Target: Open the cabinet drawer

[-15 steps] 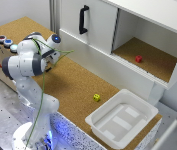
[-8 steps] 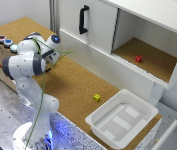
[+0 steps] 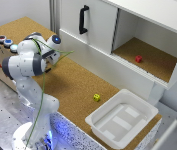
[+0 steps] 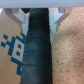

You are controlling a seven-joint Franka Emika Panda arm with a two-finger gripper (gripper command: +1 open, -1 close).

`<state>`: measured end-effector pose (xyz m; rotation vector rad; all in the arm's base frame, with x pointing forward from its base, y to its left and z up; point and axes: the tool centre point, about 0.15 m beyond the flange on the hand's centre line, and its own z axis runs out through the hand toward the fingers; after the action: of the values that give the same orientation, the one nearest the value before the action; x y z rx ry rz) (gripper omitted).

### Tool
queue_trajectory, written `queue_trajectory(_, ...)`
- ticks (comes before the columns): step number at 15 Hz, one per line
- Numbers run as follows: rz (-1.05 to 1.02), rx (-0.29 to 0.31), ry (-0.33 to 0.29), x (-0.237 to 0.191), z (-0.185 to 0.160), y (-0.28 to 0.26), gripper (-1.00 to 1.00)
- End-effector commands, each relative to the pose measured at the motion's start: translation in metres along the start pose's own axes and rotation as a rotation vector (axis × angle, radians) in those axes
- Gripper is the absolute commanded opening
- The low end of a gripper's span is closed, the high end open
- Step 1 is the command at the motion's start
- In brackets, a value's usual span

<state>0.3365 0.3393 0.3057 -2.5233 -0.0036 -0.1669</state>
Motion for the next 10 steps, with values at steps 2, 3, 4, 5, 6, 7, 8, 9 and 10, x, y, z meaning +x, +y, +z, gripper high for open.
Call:
queue_trajectory(2, 0.017, 0.122, 0.009, 0.018, -0.012, 0.085, -1.00)
queue_trajectory(3, 0.026, 0.125, 0.004, 0.018, -0.014, 0.093, -1.00)
queue_trajectory(4, 0.036, 0.124, 0.001, 0.018, -0.015, 0.102, -1.00)
queue_trajectory(5, 0.045, 0.125, 0.000, 0.019, -0.019, 0.110, -1.00)
queue_trajectory(6, 0.048, 0.123, 0.003, 0.020, -0.024, 0.118, -1.00)
queue_trajectory(7, 0.048, 0.121, 0.004, 0.022, -0.029, 0.125, -1.00)
queue_trajectory(8, 0.051, 0.115, 0.007, 0.024, -0.034, 0.132, -1.00)
queue_trajectory(9, 0.049, 0.107, 0.012, 0.026, -0.038, 0.138, -1.00)
queue_trajectory(10, 0.052, 0.101, 0.014, 0.029, -0.043, 0.145, -1.00)
